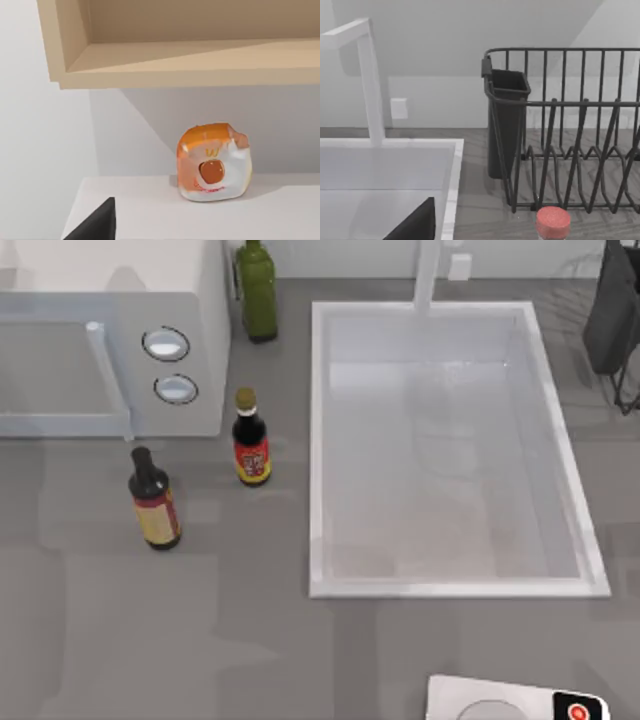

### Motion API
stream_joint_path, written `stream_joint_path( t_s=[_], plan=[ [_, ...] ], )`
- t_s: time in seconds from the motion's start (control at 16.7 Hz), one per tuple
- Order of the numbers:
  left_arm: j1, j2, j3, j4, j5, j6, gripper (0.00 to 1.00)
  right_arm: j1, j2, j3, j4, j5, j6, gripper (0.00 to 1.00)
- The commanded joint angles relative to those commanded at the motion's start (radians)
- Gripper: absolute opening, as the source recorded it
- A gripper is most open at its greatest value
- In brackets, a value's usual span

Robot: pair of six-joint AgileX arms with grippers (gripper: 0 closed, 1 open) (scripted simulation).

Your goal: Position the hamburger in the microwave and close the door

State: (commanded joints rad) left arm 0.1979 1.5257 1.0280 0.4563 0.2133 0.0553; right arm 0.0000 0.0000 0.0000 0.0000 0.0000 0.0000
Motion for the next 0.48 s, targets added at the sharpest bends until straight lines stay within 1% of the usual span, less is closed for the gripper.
stream_joint_path(
  t_s=[0.24, 0.48],
  plan=[
    [-0.008, -0.062, -0.041, -0.019, -0.008, -0.002, 1.00, 0.000, 0.000, 0.000, 0.000, 0.000, 0.000, 1.00],
    [-0.034, -0.265, -0.178, -0.080, -0.036, -0.009, 1.00, 0.000, 0.000, 0.000, 0.000, 0.000, 0.000, 1.00]
  ],
)
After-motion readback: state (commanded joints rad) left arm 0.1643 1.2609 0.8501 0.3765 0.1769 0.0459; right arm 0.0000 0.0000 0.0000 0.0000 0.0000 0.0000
